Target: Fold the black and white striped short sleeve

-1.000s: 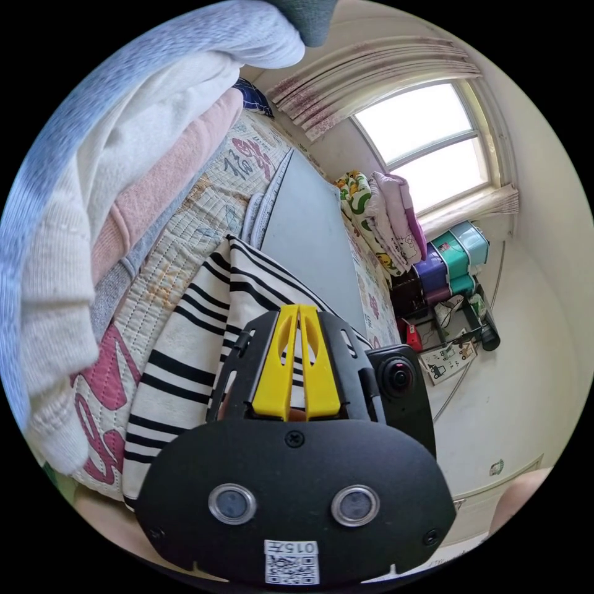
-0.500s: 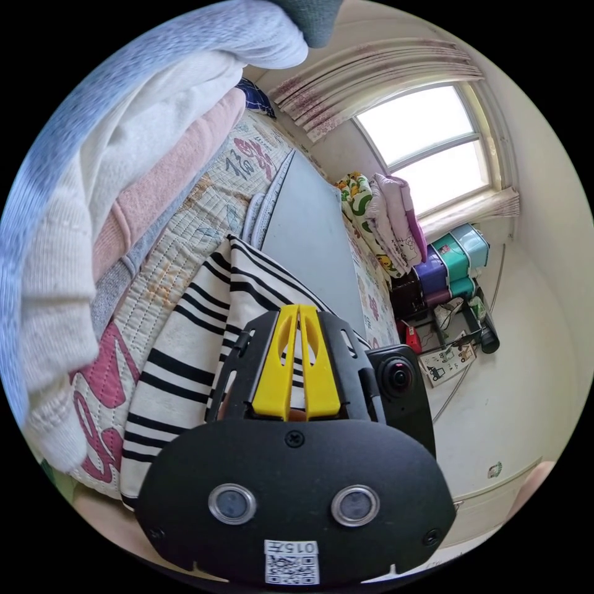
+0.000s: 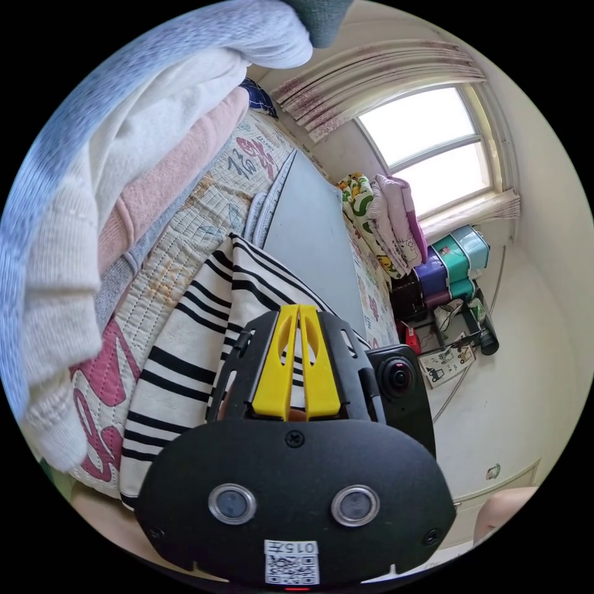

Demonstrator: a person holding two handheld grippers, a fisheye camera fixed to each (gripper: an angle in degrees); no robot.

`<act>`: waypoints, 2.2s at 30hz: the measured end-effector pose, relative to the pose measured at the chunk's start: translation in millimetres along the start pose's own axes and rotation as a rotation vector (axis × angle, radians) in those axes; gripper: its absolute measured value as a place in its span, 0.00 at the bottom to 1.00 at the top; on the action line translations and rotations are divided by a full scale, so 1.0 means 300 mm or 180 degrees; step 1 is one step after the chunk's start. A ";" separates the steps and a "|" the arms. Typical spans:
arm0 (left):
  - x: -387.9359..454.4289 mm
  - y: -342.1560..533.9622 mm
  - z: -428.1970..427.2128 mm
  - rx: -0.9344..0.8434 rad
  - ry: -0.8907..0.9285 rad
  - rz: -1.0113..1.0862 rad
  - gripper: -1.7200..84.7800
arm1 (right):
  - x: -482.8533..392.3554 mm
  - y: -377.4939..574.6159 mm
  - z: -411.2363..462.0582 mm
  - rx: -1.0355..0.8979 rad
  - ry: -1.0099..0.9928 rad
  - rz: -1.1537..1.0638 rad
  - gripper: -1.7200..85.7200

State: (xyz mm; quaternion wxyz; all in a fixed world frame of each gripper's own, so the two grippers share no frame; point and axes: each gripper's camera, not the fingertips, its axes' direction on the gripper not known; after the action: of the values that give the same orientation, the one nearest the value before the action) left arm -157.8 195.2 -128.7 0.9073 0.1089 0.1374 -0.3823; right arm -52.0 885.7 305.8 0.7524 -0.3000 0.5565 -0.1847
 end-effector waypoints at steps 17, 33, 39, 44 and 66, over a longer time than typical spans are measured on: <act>-0.002 -0.104 -0.022 0.0008 -0.0006 -0.0022 0.01 | -0.042 -0.423 -0.413 -0.0017 -0.0002 -0.0024 0.01; 0.101 -0.147 -0.037 0.0019 0.0196 -0.0110 0.01 | 0.135 -0.963 -1.048 0.0020 -0.0167 -0.0071 0.01; 0.248 -0.130 -0.019 -0.0110 0.0369 0.0134 0.01 | 0.344 -1.126 -1.328 0.0305 -0.0569 0.0318 0.01; 0.455 -0.102 0.021 -0.0443 0.0789 0.0619 0.01 | 0.564 -1.234 -1.544 0.0682 -0.1024 0.0277 0.01; 1.587 0.974 0.398 -0.1906 0.0781 0.4190 0.09 | 2.534 -1.689 -1.661 0.1823 -0.4099 0.1515 0.05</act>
State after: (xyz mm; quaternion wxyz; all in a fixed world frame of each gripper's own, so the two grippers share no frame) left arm 392.3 42.9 -147.9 0.9180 -0.0416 0.2427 0.3107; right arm -258.6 -82.9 -13.6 0.9981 -0.0123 -0.0146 0.0578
